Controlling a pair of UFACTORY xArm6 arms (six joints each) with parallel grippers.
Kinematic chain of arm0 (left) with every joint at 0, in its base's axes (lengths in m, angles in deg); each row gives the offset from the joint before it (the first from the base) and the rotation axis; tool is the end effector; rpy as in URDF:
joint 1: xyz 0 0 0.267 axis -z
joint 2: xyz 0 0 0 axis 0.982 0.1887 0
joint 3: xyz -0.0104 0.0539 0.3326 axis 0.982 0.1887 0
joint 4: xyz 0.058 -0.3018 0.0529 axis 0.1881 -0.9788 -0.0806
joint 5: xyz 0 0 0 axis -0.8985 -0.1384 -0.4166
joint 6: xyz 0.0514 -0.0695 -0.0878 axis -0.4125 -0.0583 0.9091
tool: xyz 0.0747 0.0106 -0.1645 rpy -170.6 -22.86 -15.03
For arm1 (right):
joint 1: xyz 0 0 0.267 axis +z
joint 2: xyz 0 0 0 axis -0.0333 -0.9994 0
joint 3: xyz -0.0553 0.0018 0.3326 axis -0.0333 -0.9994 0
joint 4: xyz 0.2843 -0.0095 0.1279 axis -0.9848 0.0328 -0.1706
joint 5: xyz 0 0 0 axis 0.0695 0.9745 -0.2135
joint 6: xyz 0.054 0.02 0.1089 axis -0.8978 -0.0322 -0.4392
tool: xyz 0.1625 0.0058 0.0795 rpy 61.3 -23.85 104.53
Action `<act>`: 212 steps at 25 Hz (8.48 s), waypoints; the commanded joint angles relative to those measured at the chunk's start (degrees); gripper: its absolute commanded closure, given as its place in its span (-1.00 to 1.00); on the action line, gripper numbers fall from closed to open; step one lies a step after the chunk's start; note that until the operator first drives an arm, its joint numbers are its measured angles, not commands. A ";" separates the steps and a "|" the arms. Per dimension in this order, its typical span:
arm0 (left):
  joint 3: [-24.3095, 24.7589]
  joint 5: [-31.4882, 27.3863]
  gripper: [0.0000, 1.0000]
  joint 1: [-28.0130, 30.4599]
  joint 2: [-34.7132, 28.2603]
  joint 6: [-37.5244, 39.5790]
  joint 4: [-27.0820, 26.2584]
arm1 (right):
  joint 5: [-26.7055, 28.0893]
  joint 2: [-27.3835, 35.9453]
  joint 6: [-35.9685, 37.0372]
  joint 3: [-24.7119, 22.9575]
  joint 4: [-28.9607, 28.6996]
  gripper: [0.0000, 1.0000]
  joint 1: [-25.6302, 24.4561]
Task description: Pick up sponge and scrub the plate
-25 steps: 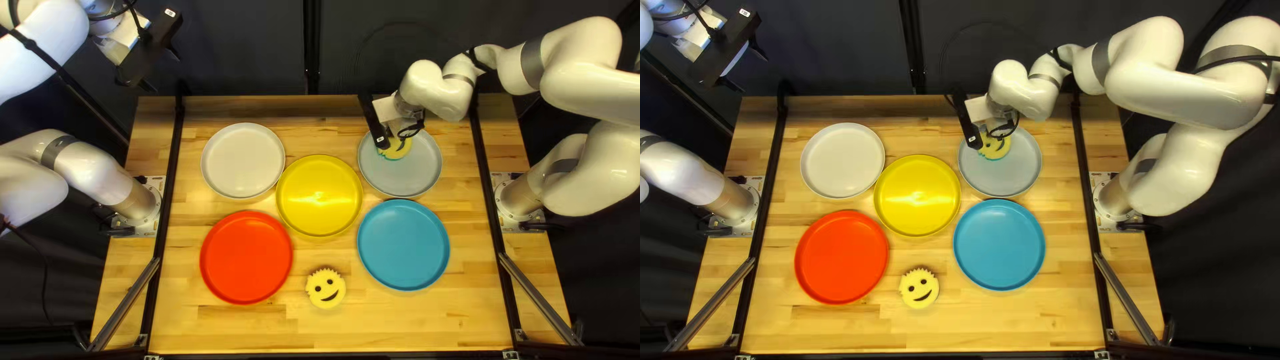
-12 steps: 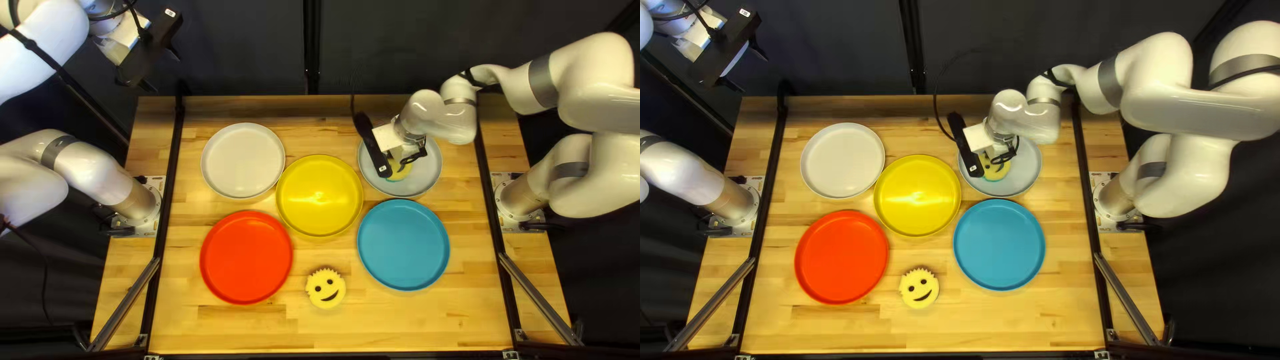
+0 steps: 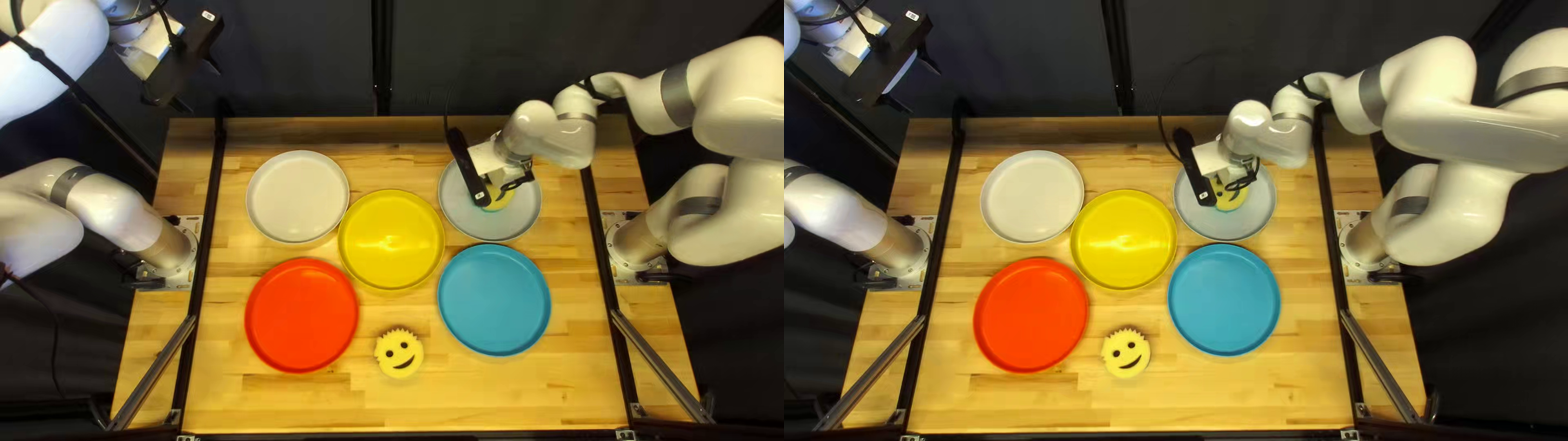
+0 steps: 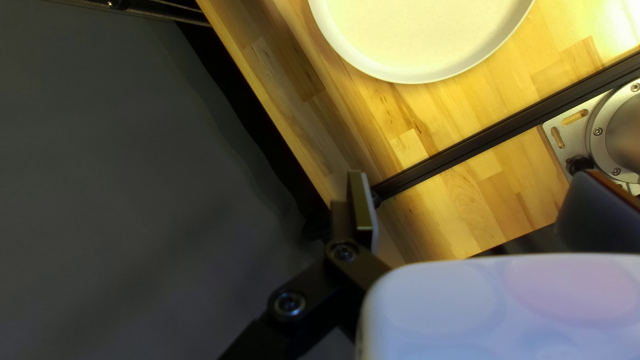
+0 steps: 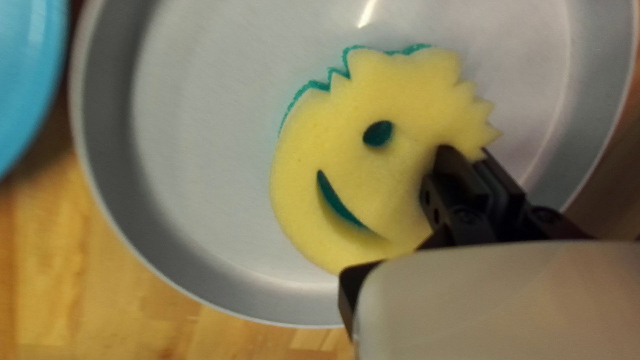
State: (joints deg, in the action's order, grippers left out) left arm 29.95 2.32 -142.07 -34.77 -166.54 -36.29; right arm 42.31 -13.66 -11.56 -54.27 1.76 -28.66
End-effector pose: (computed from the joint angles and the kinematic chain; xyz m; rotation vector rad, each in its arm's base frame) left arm 0.1296 0.1365 0.3280 -2.8833 0.8993 -0.3363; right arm 0.3011 -0.1928 0.1205 2.9365 0.5157 0.0327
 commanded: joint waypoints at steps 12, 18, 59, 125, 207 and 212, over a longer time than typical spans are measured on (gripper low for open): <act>0.00 0.00 -1.00 0.00 0.00 0.00 0.00 | 12.14 2.51 -3.58 5.35 -11.85 1.00 9.62; 0.00 0.00 -1.00 0.00 0.00 0.00 0.00 | 7.54 1.35 -11.37 3.86 -9.83 1.00 17.87; 0.00 0.00 -1.00 0.00 0.00 0.00 0.00 | 13.06 2.09 -42.11 5.28 0.76 1.00 41.89; 0.00 0.00 -1.00 0.00 0.00 0.00 0.00 | 13.14 -5.85 -47.87 9.29 5.60 1.00 49.75; 0.00 0.00 -1.00 0.00 0.00 0.00 0.00 | 10.67 6.68 -45.95 -3.96 11.85 1.00 62.74; 0.00 0.00 -1.00 0.00 0.00 0.00 0.00 | 9.47 8.17 -40.11 -6.08 11.08 1.00 58.45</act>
State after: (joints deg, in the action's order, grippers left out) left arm 29.95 2.32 -142.07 -34.77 -166.54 -36.29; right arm 52.40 -6.34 -54.04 -59.36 13.17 31.58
